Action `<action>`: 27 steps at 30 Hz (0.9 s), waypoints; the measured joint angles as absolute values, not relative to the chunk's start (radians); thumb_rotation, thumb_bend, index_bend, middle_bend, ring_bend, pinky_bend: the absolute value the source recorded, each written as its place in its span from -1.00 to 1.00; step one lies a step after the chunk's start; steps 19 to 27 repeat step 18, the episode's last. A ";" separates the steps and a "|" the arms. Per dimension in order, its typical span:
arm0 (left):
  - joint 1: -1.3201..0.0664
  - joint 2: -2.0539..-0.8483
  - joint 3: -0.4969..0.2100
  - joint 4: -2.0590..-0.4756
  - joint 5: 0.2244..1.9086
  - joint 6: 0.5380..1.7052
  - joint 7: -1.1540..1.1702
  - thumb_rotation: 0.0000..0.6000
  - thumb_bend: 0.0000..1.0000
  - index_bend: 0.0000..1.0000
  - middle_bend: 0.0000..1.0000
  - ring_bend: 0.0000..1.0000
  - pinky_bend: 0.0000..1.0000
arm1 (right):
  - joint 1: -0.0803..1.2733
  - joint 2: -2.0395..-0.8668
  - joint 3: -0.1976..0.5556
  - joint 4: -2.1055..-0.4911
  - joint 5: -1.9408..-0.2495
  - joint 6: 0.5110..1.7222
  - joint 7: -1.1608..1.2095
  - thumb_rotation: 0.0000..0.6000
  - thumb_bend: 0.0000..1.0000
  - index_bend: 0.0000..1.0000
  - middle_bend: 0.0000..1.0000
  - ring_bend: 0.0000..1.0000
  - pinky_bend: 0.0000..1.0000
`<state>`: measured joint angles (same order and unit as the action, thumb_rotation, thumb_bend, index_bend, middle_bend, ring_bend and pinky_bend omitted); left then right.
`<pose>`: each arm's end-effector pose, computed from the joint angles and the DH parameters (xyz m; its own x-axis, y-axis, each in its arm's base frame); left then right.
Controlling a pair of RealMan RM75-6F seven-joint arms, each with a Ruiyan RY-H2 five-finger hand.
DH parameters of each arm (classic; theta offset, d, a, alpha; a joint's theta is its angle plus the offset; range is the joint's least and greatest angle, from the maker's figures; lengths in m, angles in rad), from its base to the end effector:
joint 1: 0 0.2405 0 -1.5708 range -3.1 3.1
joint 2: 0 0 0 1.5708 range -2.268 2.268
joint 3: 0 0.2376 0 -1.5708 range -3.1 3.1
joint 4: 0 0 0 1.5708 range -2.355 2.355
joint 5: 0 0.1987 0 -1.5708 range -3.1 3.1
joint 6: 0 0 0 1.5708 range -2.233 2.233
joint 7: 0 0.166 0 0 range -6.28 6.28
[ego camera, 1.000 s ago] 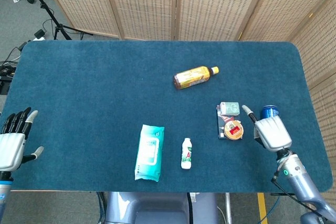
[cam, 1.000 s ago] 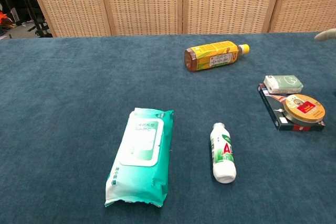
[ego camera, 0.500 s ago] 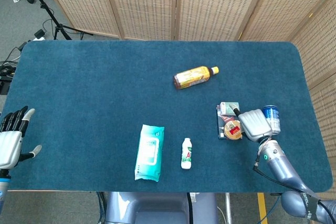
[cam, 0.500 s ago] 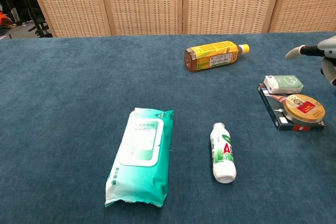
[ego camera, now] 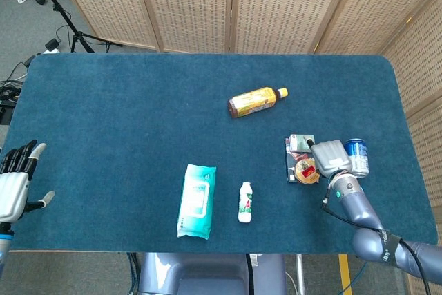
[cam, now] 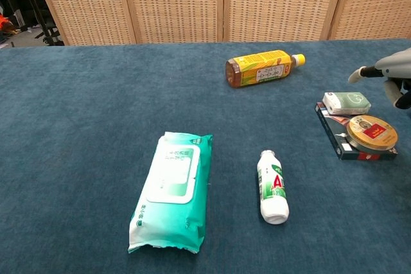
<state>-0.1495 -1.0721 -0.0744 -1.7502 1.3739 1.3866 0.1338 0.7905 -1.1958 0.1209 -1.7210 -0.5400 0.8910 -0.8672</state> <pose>-0.2752 0.2202 0.1576 0.4173 0.0696 0.9061 0.9069 0.0314 -0.4201 -0.2024 -0.3524 0.0664 0.7002 -0.4242 0.5743 -0.6859 -0.1762 0.7060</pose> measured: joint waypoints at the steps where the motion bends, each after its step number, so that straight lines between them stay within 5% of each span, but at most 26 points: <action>1: -0.150 -1.072 -0.074 -1.750 1.374 1.386 0.134 1.00 -0.58 -1.00 -1.00 -1.00 -1.00 | 0.803 -1.200 0.111 -1.722 -0.524 0.898 -0.875 1.00 1.00 -1.00 0.52 0.82 1.00; 27: -0.150 -1.069 -0.072 -1.749 1.373 1.387 0.123 1.00 -0.58 -1.00 -1.00 -1.00 -1.00 | 0.871 -1.235 0.047 -1.697 -0.444 0.921 -0.859 1.00 1.00 -1.00 0.52 0.82 1.00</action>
